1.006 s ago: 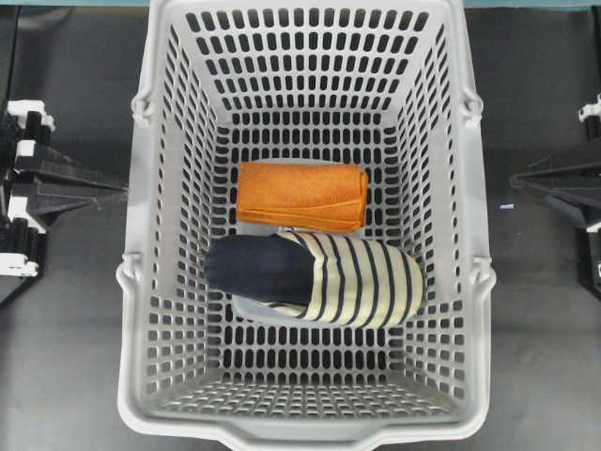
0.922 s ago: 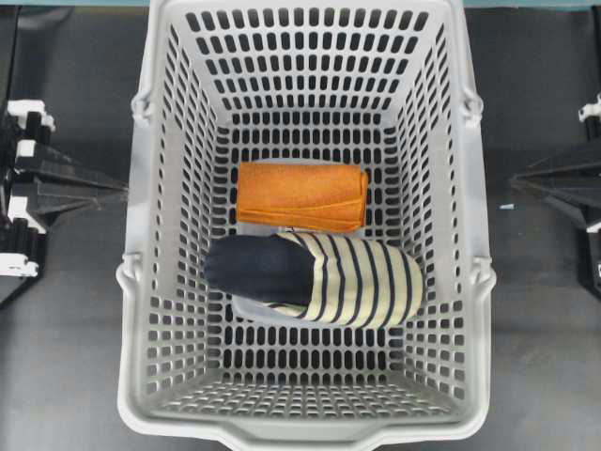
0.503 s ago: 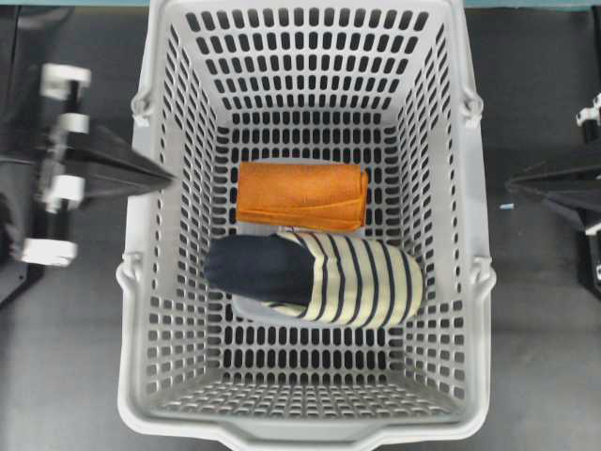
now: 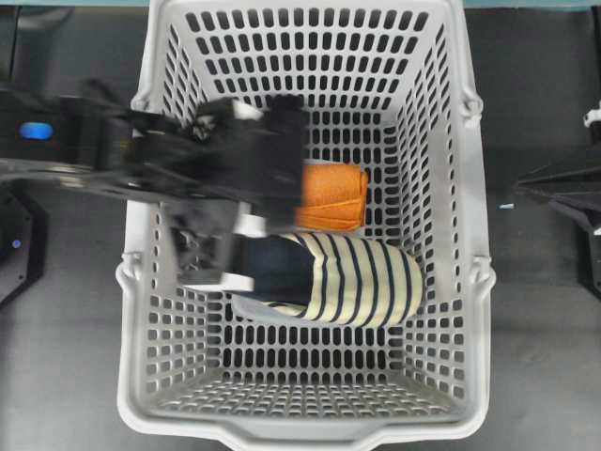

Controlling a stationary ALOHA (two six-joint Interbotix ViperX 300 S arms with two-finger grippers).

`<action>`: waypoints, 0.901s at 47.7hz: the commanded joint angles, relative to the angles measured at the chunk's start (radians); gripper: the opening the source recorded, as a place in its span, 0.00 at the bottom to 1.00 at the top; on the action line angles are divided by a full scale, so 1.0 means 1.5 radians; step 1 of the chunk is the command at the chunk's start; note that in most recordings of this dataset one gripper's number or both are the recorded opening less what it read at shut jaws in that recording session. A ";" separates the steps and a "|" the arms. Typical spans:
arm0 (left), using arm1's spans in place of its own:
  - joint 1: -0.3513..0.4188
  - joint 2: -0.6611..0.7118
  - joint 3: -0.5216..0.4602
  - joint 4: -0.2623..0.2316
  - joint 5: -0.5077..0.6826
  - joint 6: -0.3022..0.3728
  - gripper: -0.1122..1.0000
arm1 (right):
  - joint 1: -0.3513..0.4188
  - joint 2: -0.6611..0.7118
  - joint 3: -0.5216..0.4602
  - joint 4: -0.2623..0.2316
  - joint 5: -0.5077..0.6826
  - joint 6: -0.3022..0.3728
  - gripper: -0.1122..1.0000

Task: Pick up the slipper from the shopping basket with the left arm.
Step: 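Move the left gripper over the basket toward the striped slipper, then lower the left gripper onto the slipper's striped heel and close it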

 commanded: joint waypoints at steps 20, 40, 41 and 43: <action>-0.032 0.184 -0.150 0.003 0.076 -0.010 0.92 | 0.000 -0.012 -0.002 0.002 0.010 -0.001 0.09; -0.038 0.264 -0.098 0.003 0.032 -0.013 0.91 | 0.000 -0.012 0.001 0.002 0.012 0.000 0.09; -0.038 0.263 -0.093 0.003 0.027 -0.013 0.91 | 0.000 -0.012 0.001 0.002 0.012 0.000 0.09; -0.037 0.263 -0.084 0.003 0.014 -0.016 0.91 | 0.000 -0.012 0.003 0.002 0.013 0.000 0.09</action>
